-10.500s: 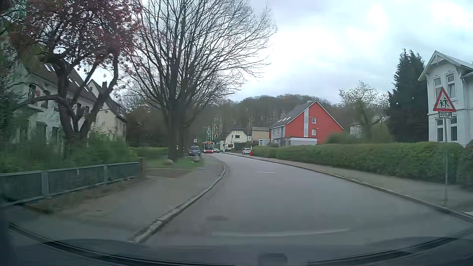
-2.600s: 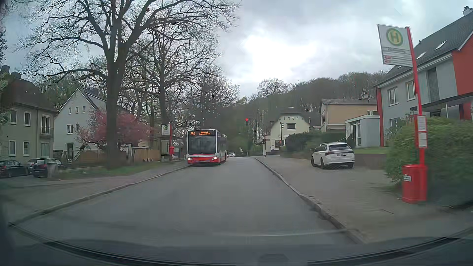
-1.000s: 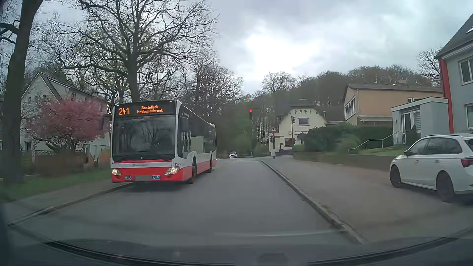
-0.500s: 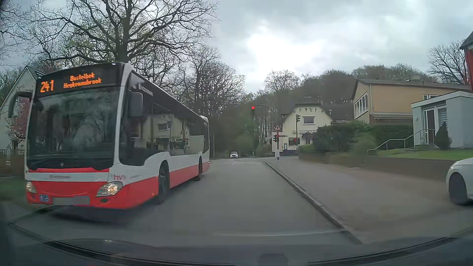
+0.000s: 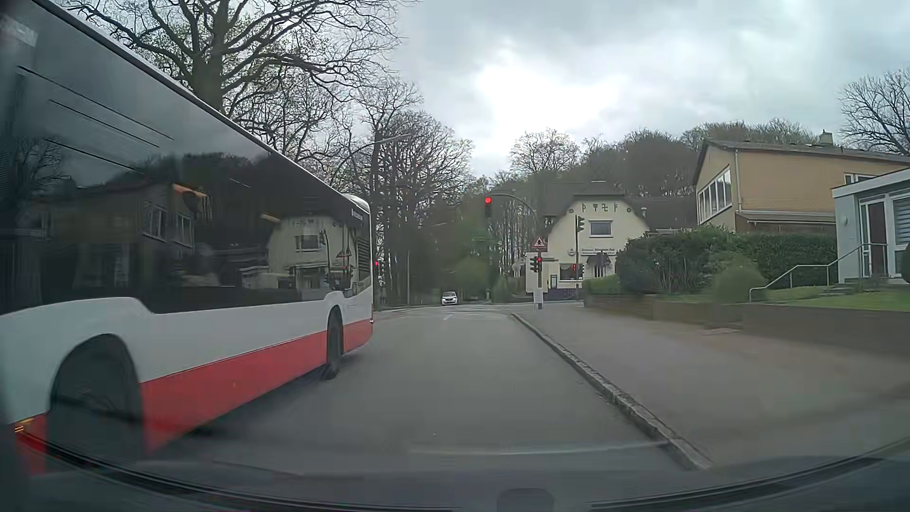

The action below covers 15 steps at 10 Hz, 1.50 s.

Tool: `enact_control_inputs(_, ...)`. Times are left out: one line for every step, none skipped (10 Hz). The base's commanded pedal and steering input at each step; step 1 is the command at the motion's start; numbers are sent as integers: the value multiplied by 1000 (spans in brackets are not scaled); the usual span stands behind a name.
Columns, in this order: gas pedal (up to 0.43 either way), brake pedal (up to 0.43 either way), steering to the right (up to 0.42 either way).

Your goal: Follow the waypoints while adhering to traffic rules and regulations

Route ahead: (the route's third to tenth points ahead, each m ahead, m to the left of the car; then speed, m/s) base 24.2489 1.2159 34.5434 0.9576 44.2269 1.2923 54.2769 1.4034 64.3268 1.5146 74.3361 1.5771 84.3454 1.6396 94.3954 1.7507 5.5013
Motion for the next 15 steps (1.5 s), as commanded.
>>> enact_control_inputs(79,0,-1)
enact_control_inputs(79,0,-1)
enact_control_inputs(79,0,-2)
enact_control_inputs(79,0,-1)
enact_control_inputs(79,6,-2)
enact_control_inputs(79,0,-1)
enact_control_inputs(79,6,-1)
enact_control_inputs(79,0,-2)
enact_control_inputs(79,0,-2)
enact_control_inputs(79,0,-1)
enact_control_inputs(79,6,-2)
enact_control_inputs(79,0,-1)
enact_control_inputs(79,0,-2)
enact_control_inputs(79,0,-2)
enact_control_inputs(79,0,-2)
